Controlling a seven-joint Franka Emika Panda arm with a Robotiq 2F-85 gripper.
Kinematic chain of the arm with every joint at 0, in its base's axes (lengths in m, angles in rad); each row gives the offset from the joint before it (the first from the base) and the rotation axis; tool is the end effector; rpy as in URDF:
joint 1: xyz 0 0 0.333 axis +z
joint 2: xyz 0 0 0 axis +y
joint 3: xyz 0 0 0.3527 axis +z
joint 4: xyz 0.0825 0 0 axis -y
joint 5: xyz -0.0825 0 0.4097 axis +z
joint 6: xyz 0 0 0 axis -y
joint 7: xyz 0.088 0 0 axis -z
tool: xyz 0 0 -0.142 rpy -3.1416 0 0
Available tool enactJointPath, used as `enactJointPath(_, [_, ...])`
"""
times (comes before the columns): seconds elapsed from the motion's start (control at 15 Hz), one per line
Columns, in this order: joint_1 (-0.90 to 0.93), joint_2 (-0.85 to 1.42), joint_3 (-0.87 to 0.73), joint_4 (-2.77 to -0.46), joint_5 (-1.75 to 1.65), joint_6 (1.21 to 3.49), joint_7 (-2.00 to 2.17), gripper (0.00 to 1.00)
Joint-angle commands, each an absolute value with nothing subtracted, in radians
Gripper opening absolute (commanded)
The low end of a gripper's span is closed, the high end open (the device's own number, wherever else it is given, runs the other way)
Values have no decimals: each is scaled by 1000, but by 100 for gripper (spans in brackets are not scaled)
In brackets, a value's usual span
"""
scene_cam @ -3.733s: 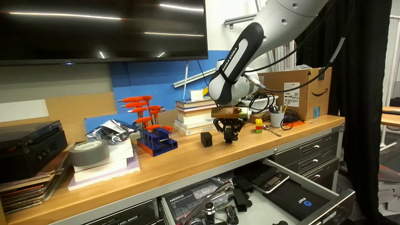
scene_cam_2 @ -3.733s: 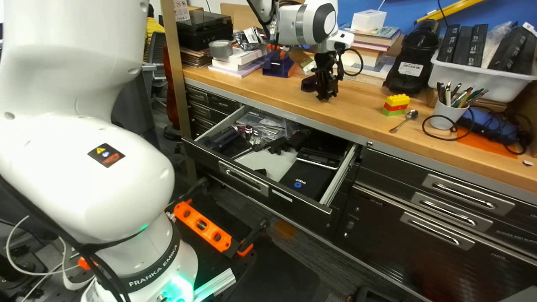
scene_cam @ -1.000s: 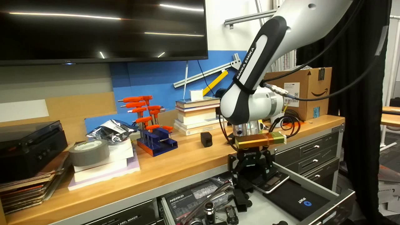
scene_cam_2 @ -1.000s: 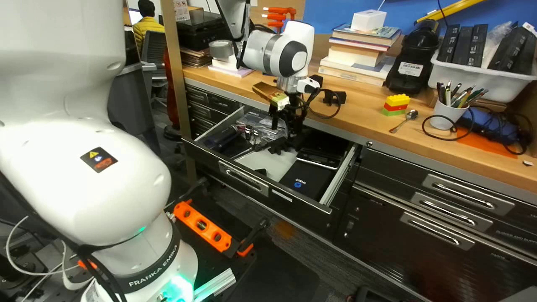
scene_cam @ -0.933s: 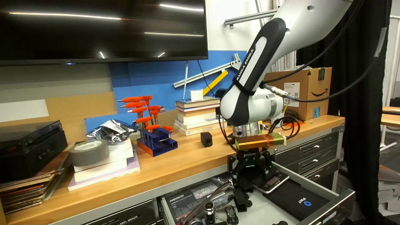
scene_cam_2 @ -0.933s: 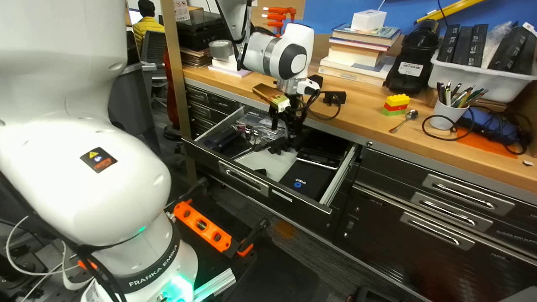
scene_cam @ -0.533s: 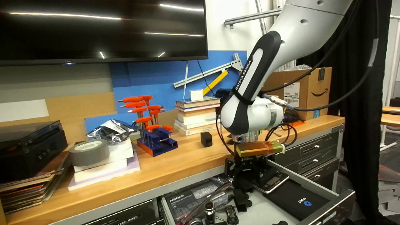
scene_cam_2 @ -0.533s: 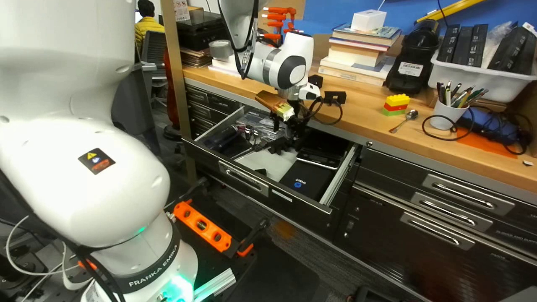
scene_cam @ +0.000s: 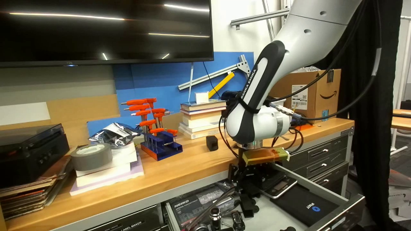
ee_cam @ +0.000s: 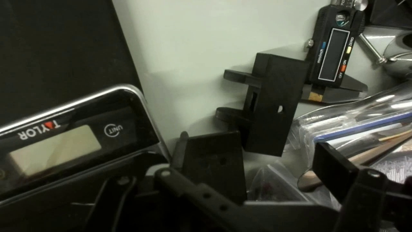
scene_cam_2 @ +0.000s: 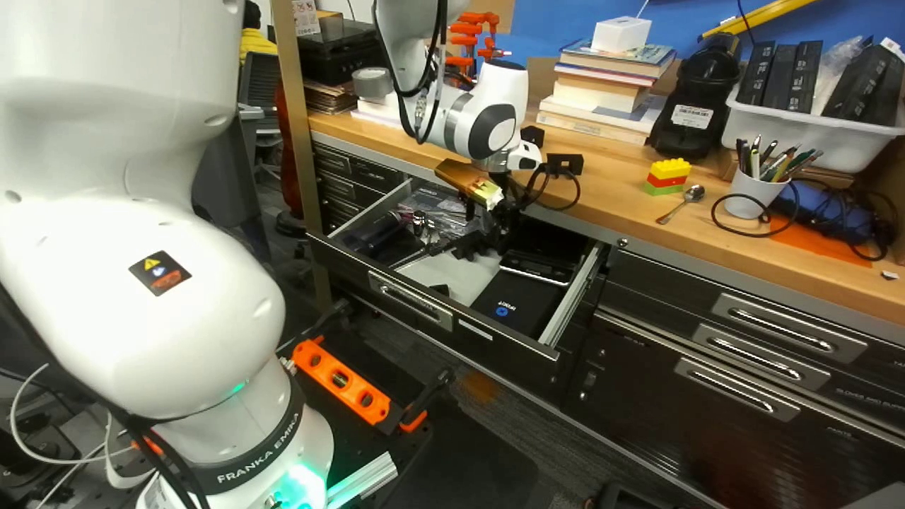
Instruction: Open the middle topmost drawer and take out two black objects
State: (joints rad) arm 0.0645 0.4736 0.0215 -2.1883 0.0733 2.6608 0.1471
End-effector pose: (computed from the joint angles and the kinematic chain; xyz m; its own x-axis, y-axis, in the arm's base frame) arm 0.5823 0.0498 0.1418 0.9917 -0.1279 -0.0091 -0.1282 -0.9908 -0.0427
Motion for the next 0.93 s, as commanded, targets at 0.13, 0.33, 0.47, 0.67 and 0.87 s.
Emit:
enactJointPath(0.13, [56, 504, 28, -2140, 74, 2684, 112, 100])
enactJointPath(0.33, [50, 519, 26, -2129, 76, 2684, 107, 100])
enactJointPath(0.47, [48, 528, 20, -2122, 73, 2682, 108, 100])
enactJointPath(0.67, [42, 535, 15, -2114, 71, 2679, 107, 100])
enactJointPath(0.87, [36, 539, 11, -2111, 69, 2679, 106, 100])
